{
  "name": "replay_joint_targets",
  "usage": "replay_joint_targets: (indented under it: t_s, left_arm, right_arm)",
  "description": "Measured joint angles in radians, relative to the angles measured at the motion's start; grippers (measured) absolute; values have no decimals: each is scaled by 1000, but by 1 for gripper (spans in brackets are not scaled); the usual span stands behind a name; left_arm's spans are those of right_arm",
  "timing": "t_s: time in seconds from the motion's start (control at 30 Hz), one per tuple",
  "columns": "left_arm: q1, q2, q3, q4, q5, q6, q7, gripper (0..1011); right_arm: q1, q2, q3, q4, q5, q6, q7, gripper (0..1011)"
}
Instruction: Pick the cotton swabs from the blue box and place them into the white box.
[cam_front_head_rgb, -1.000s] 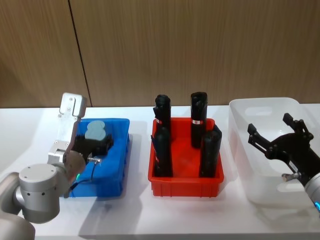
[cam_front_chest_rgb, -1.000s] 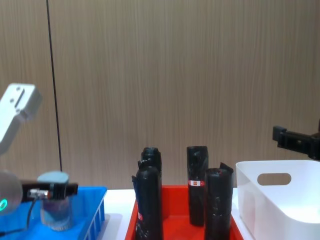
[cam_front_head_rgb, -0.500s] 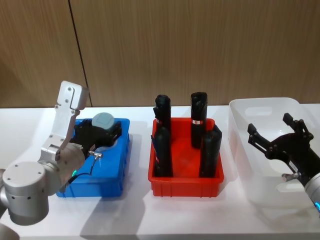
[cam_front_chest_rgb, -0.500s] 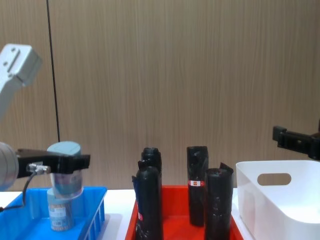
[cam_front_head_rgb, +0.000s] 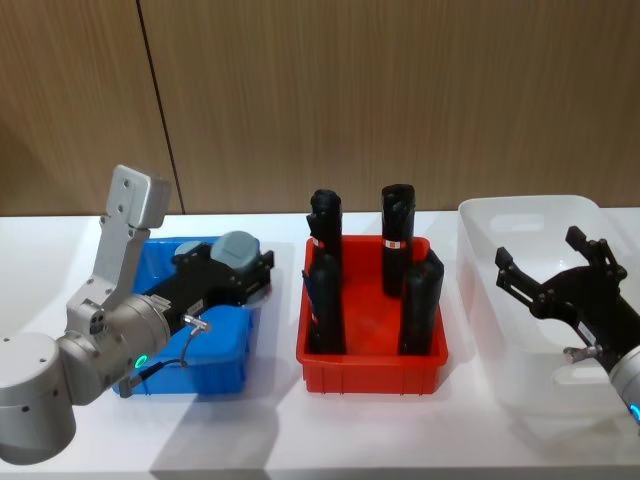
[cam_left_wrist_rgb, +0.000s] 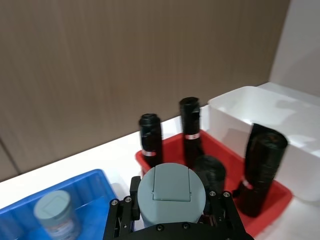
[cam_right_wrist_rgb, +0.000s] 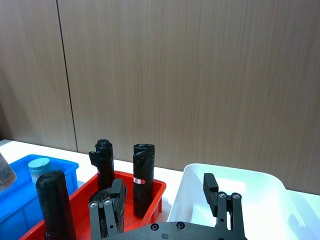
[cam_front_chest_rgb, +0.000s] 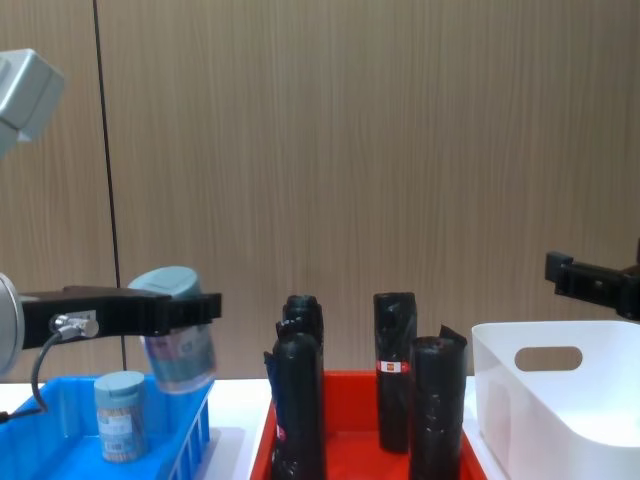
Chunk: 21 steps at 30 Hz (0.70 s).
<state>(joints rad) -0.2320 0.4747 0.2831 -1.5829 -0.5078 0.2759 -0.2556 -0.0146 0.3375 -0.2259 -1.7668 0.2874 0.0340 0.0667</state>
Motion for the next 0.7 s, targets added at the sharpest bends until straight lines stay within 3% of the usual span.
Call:
replay_joint_targets:
  t_s: [0.33, 0.7]
  left_arm:
    - [1, 14, -2, 11, -44, -22, -161, 666]
    - [-53, 1, 5, 99, -56, -83, -376, 666]
  right_arm:
    - [0, 0, 0, 0, 0, 0, 0, 1002]
    - [0, 0, 0, 0, 0, 0, 0, 1002]
